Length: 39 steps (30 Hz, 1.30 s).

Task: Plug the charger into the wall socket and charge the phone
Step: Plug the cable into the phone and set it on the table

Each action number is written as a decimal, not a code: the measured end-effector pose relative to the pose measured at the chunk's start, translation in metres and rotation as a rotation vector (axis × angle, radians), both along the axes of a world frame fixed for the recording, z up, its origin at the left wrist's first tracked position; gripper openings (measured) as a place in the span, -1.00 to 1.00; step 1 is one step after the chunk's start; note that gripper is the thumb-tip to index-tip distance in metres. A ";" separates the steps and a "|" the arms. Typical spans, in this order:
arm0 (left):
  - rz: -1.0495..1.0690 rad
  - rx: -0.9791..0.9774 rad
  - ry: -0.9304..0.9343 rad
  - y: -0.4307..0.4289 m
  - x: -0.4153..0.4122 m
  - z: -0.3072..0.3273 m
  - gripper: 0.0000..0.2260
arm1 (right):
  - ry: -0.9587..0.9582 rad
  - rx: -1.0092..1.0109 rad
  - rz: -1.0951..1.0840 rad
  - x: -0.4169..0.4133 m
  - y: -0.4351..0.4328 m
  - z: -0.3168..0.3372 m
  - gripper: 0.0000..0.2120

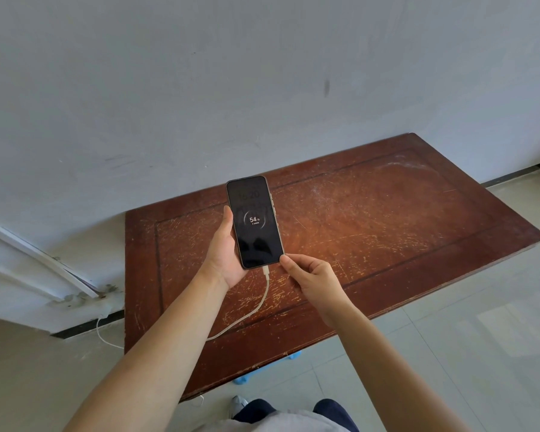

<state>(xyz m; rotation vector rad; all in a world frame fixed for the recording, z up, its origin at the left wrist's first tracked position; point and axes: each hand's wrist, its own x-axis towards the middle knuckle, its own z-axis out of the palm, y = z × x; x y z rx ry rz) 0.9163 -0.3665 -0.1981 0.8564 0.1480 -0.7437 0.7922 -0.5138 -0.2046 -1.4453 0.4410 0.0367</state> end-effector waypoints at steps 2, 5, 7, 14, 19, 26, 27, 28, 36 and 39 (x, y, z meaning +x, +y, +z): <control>-0.004 -0.005 -0.005 -0.001 -0.001 -0.001 -0.43 | -0.003 0.001 0.000 0.000 -0.001 -0.001 -0.88; -0.006 -0.007 -0.008 -0.001 -0.001 -0.002 -0.42 | -0.007 0.007 0.010 -0.001 -0.002 -0.002 -0.87; -0.002 -0.008 -0.001 0.000 -0.002 -0.004 -0.41 | -0.012 0.012 0.021 -0.002 -0.003 -0.004 -0.87; 0.068 0.177 0.063 -0.002 -0.003 -0.018 -0.47 | 0.021 0.045 -0.015 -0.003 -0.004 -0.024 -0.86; 0.155 0.332 0.103 -0.004 -0.003 -0.038 -0.72 | 0.126 0.110 -0.063 -0.001 -0.005 -0.050 -0.86; 0.072 0.527 0.082 0.000 0.004 -0.078 -0.76 | 0.283 0.065 -0.105 0.012 -0.009 -0.096 -0.82; 0.062 0.558 0.088 0.000 0.005 -0.085 -0.75 | 0.304 0.049 -0.107 0.014 -0.009 -0.103 -0.82; 0.054 0.580 0.100 0.000 0.007 -0.091 -0.76 | 0.324 0.029 -0.106 0.016 -0.009 -0.110 -0.82; -0.018 0.739 0.157 -0.011 0.035 -0.130 -0.84 | 0.433 -0.167 -0.004 0.036 -0.006 -0.150 -0.68; -0.027 0.782 0.176 -0.015 0.047 -0.138 -0.83 | 0.442 -0.193 0.005 0.045 -0.005 -0.158 -0.64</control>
